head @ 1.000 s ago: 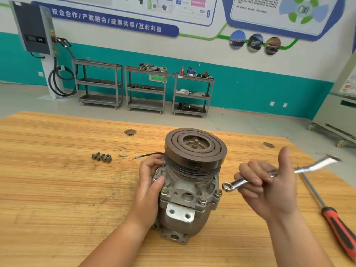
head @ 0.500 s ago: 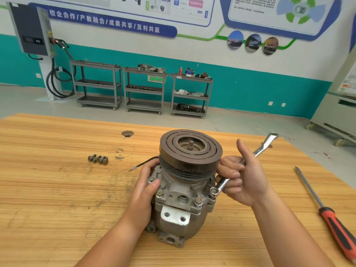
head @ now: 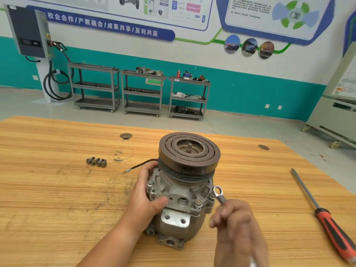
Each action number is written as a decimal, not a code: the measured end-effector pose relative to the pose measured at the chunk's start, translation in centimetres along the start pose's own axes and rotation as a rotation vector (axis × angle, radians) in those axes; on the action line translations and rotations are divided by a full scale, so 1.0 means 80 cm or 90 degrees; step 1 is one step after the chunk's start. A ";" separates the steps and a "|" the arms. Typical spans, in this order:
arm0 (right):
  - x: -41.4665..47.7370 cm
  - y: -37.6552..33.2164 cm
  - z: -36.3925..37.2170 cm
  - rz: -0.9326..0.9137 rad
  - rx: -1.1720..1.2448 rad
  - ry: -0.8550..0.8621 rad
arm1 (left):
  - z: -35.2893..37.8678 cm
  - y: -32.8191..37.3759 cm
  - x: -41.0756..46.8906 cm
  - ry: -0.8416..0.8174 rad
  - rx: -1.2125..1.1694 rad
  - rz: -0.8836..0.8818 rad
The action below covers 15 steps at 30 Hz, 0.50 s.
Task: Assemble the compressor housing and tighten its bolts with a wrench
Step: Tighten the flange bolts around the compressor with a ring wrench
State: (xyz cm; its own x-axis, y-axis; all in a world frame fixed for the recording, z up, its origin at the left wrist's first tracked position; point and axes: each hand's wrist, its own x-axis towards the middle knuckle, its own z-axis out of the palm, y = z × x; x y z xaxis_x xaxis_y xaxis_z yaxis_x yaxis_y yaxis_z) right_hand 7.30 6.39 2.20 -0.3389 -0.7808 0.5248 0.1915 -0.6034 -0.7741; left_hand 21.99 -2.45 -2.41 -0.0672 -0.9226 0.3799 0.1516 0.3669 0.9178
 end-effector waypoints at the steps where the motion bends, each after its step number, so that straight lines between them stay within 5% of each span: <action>1: 0.008 -0.006 -0.005 0.036 0.081 -0.001 | 0.000 0.000 0.000 -0.001 -0.004 0.000; 4: 0.056 -0.022 -0.034 0.158 0.186 -0.044 | 0.002 0.001 -0.001 0.011 -0.001 0.007; 9: 0.130 0.003 -0.057 0.409 0.269 -0.294 | 0.005 0.005 -0.003 0.024 0.011 0.018; 15: 0.173 0.035 -0.053 0.573 0.369 -0.533 | 0.005 0.007 -0.003 0.030 0.011 0.016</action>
State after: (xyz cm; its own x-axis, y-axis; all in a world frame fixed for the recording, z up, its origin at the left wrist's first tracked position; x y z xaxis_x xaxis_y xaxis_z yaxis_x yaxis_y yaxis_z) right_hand -0.79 -5.43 5.80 0.7251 -0.6749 0.1369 0.4739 0.3448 -0.8102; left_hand 21.71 -1.97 -1.98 -0.0174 -0.9173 0.3979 0.1355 0.3921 0.9099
